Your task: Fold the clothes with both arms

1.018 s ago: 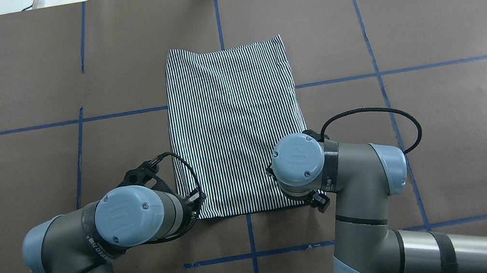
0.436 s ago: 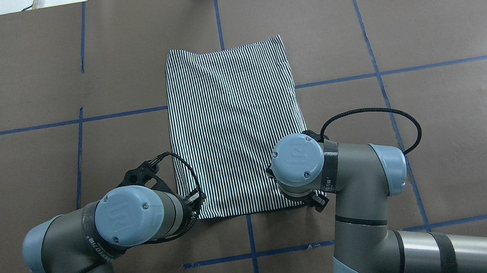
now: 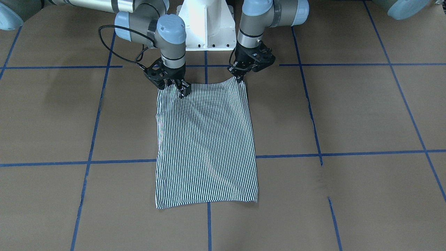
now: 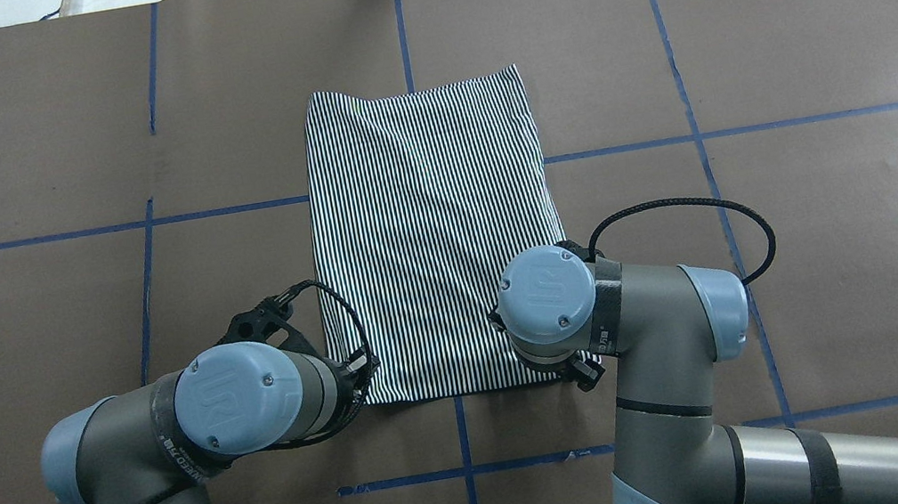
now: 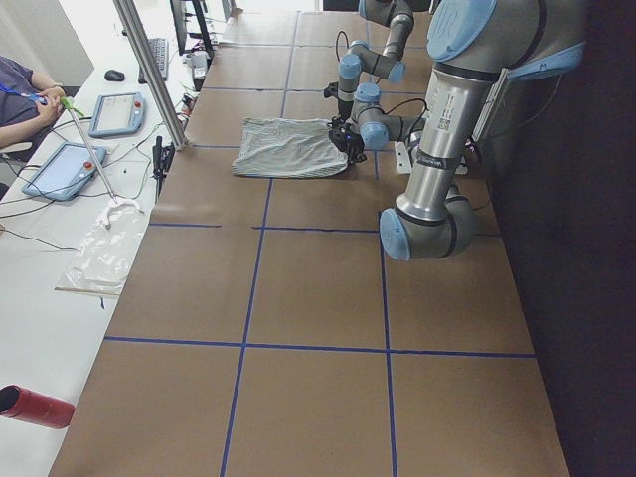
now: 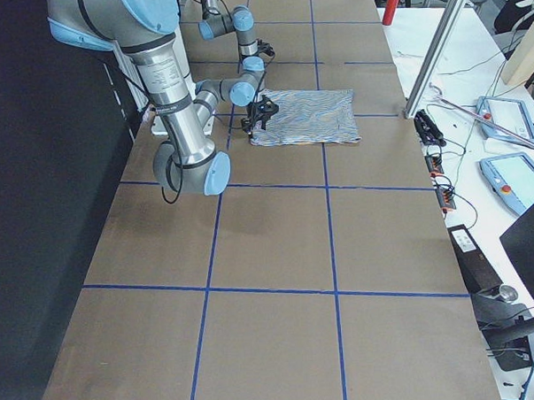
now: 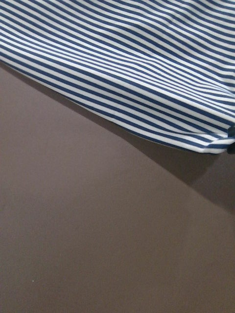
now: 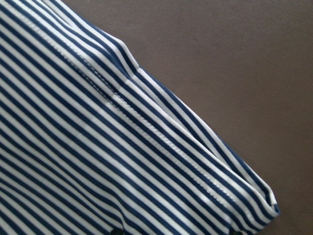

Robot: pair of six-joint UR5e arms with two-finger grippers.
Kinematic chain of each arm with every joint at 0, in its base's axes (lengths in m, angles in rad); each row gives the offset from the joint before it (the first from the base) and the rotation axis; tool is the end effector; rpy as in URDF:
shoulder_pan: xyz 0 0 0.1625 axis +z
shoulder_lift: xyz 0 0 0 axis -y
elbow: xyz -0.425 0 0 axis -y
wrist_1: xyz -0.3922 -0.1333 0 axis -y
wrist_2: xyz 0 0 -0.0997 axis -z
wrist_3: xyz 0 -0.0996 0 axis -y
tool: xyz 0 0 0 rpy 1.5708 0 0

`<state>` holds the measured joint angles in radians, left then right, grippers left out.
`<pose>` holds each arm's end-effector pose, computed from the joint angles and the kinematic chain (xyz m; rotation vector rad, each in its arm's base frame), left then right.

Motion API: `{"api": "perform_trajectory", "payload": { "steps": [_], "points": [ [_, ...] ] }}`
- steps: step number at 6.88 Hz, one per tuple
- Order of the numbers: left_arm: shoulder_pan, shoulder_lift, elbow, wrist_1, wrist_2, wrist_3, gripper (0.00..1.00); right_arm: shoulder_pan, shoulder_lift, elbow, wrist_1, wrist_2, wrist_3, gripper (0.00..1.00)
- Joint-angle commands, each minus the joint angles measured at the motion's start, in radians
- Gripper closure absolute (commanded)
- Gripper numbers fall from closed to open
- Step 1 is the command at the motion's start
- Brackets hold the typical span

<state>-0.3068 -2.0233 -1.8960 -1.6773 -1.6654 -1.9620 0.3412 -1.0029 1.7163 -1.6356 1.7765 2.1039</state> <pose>0.5395 -0.3009 0.2553 -0.1277 0.8939 -0.6091 -0.5875 -0.3285 0.2816 -0.2663 -0.6408 0.7734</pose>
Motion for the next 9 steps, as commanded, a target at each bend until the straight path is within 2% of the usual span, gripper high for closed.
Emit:
{"api": "perform_trajectory", "payload": {
  "steps": [1, 9],
  "points": [
    [0.000, 0.000, 0.000, -0.001, 0.001, 0.000, 1.00, -0.001, 0.003, 0.002, 0.000, 0.000, 0.001, 1.00],
    [0.002, -0.003, 0.000, -0.001, -0.002, 0.000, 1.00, -0.001, 0.021, 0.016, 0.002, -0.014, 0.002, 1.00]
  ]
}}
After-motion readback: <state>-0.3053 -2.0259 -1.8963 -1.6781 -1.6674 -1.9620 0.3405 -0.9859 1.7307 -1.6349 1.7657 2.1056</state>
